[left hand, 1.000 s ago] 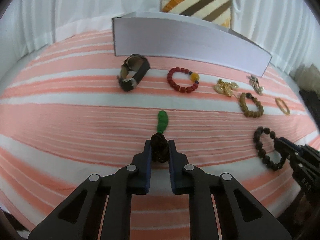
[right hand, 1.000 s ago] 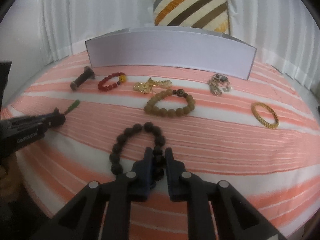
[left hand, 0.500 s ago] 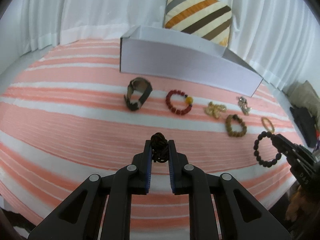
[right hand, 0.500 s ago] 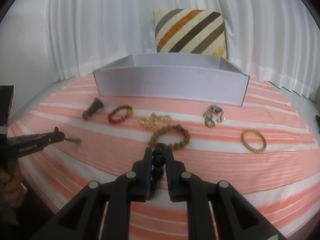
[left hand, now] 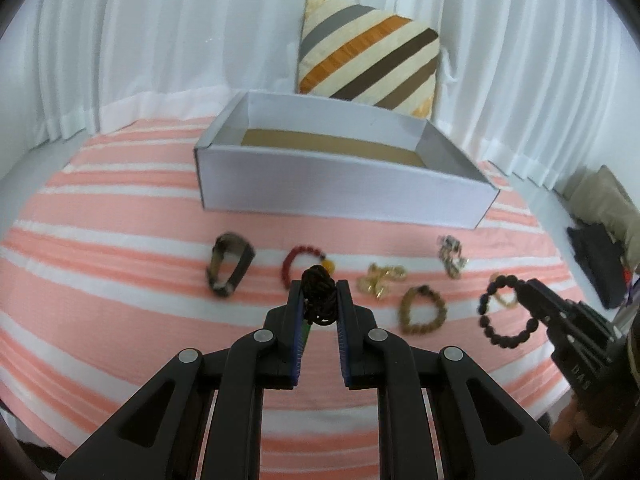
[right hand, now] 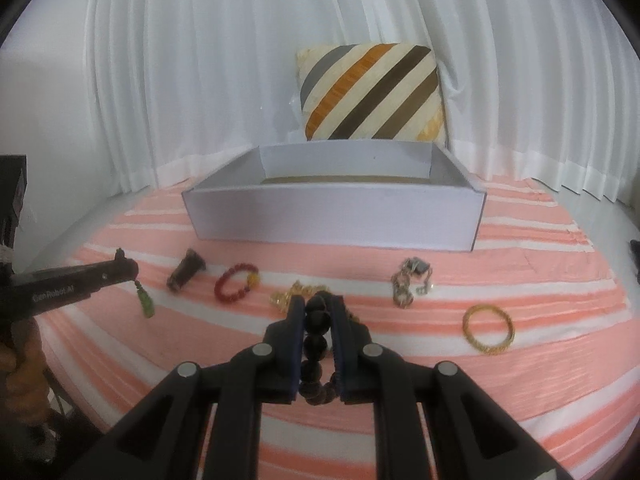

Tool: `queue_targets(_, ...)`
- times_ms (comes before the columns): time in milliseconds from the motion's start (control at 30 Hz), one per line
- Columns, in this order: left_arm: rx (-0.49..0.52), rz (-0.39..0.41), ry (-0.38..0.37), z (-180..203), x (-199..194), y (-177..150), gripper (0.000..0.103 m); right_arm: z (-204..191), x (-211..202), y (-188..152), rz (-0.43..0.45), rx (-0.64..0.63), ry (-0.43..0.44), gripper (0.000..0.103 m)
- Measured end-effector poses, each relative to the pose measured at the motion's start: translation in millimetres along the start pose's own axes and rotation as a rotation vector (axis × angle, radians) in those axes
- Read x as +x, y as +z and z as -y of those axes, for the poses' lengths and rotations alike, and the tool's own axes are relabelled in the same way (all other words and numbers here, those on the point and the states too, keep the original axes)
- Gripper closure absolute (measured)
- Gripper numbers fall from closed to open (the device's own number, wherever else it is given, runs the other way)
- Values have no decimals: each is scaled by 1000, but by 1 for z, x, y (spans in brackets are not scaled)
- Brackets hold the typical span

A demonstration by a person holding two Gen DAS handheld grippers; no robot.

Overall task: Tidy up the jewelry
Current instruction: 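Carry the pendant and black bracelet into the box and open both tools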

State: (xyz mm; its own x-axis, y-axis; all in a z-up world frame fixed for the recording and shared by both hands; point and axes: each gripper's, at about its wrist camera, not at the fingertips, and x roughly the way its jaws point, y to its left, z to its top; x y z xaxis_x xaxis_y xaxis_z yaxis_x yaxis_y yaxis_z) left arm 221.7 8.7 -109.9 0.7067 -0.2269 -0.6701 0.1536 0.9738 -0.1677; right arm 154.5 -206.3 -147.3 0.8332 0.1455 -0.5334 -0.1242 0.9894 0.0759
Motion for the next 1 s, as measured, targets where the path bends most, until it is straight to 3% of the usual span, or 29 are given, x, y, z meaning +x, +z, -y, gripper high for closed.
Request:
queue_targets(567, 30, -20, 25, 6, 53, 92, 90, 22, 48, 98, 52, -29, 30, 90)
queue_targets(1000, 16, -57, 2, 6, 109, 182, 90, 46, 115, 173, -15, 5, 83, 90)
